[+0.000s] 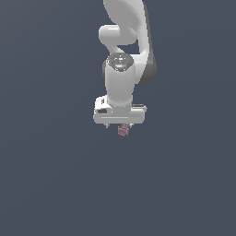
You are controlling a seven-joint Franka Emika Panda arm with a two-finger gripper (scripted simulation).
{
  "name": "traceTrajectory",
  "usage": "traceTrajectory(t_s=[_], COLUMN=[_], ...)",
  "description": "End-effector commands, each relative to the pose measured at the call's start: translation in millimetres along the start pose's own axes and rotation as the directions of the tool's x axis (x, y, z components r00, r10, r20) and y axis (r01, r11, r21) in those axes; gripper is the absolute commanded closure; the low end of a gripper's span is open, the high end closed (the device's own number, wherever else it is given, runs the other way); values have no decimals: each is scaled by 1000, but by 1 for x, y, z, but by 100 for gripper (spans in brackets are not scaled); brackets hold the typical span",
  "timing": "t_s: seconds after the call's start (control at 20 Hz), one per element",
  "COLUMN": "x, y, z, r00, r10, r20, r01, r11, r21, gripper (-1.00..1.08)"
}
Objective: Pick up the object and move it to a goal position.
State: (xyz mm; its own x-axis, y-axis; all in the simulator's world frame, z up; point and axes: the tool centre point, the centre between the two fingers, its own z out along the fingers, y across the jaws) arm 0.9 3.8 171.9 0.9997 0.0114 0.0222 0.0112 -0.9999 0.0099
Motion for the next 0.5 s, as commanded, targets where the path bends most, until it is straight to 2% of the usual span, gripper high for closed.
traceTrajectory(t_s=[0.0, 0.45], x=[0, -3], y=[0, 28], z=[0, 1], r00=[1000, 996], r10=[0, 88], r20=[0, 15], r01=[0, -88], r11=[1000, 996], r21=[0, 4], gripper=[-92, -92])
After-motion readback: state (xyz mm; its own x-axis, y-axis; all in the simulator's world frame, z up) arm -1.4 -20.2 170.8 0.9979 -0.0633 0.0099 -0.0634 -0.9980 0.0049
